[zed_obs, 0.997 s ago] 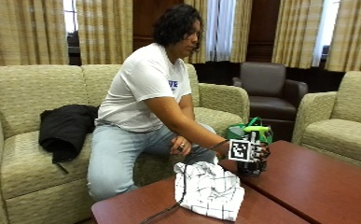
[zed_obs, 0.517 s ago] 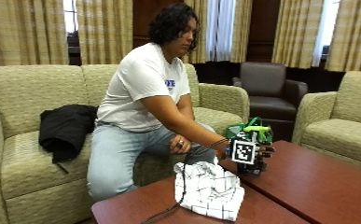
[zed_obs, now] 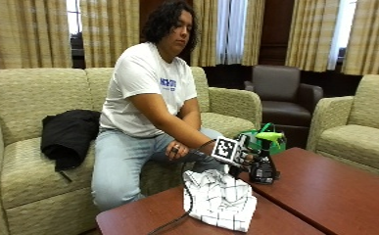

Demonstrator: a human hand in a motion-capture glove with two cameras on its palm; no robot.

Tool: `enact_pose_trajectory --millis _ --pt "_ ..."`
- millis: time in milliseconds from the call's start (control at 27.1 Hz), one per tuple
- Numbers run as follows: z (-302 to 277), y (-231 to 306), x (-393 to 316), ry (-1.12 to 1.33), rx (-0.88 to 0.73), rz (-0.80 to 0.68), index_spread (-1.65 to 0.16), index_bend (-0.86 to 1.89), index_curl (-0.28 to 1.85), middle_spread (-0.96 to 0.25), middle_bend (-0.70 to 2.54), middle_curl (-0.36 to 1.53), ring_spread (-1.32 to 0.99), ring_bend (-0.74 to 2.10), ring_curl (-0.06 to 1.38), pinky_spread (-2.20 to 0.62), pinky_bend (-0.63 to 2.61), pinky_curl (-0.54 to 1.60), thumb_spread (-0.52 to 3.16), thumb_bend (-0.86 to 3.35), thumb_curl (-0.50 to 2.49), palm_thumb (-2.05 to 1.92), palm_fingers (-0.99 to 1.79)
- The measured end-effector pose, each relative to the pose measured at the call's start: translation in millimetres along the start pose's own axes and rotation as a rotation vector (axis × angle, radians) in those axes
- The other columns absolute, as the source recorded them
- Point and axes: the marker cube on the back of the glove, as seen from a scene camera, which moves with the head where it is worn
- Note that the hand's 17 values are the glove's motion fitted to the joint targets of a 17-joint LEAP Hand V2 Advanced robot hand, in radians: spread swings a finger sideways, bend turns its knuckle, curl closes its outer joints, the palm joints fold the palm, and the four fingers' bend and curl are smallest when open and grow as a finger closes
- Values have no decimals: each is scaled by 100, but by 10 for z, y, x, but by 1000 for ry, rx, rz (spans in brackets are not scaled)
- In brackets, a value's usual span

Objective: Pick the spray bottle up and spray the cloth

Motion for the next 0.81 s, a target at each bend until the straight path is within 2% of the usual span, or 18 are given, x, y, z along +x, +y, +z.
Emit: enact_pose_trajectory --millis 295,554,812 --pt "-415 750 -23 77 -116 -31 -44 10 19 -18 19 32 -16 28 31 20 38 35 78 -4 41 43 -7" --pt "-962 1272 109 122 -75 -121 -43 15 20 -20 24 33 -16 32 31 20 36 34 80 -5 39 38 9" --pt "-1407 1801 355 434 -138 -159 -44 17 23 -21 23 34 -15 31 31 20 33 33 82 -4 37 36 13"
